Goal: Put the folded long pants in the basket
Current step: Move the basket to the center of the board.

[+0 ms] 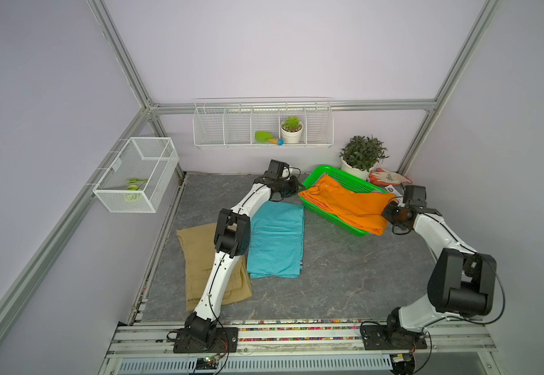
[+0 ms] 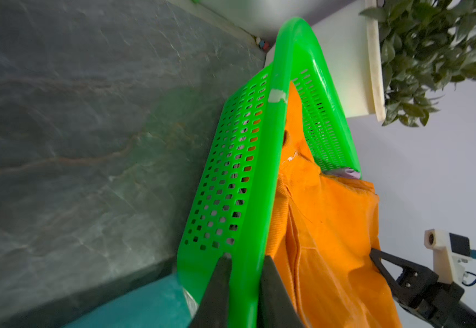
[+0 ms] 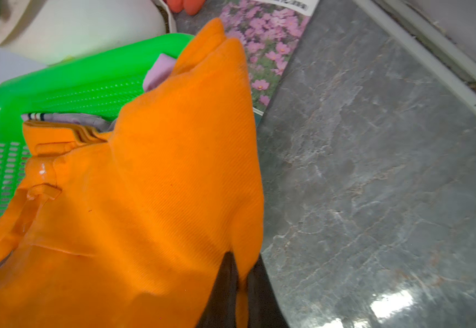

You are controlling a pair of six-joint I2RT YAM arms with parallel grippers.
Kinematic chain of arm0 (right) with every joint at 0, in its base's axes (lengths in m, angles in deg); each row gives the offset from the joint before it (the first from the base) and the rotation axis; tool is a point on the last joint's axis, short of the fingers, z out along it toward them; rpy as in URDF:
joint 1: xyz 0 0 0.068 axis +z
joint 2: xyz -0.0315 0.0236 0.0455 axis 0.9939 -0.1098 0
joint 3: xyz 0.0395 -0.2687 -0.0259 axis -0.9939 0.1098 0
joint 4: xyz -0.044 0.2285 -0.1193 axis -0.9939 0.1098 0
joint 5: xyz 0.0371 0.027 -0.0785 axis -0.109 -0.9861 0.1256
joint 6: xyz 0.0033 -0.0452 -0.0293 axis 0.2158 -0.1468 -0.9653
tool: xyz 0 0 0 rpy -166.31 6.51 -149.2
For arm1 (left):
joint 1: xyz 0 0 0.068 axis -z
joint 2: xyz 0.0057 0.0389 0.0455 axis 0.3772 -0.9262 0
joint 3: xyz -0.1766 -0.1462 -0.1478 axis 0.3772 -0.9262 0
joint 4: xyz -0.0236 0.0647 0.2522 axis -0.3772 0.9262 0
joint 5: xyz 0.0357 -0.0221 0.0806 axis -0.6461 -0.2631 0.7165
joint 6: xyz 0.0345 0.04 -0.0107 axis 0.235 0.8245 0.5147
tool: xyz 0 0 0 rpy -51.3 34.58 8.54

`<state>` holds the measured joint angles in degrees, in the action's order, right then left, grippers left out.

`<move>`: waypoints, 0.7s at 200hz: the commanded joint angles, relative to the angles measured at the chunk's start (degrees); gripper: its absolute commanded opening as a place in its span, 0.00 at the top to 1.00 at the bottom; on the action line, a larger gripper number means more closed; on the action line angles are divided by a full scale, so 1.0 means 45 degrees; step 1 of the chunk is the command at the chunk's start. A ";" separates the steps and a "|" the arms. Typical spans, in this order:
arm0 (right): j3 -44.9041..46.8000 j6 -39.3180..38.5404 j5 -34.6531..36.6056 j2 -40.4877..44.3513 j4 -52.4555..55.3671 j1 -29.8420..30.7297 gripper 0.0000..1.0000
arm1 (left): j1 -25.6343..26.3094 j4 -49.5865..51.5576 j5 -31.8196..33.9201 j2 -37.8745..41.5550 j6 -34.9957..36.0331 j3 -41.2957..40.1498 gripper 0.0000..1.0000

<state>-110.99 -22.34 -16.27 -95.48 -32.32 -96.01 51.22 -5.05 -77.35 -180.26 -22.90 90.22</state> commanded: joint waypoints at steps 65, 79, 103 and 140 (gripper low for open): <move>0.1267 -0.0715 -0.0273 0.1863 0.2610 -0.0505 1.00 | 0.3517 -0.2455 0.1549 0.7792 -0.2572 -1.1435 1.00; 0.1754 -0.0785 -0.0389 0.2402 0.2590 -0.0413 1.00 | 0.3952 -0.2692 0.1754 0.8631 -0.2883 -1.2811 1.00; 0.2316 -0.0944 -0.1197 0.3248 0.2423 -0.0282 1.00 | 0.4383 -0.1930 0.2525 0.9701 -0.2781 -1.4227 0.96; 0.2645 -0.1175 -0.0842 0.4124 0.2606 0.0565 1.00 | 0.3819 -0.0444 0.3790 1.1942 -0.2501 -1.5111 0.43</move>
<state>-100.58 -26.32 -17.59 -79.21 -21.98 -95.90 69.73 -12.10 -63.40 -132.65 -36.84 22.56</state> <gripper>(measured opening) 0.108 0.499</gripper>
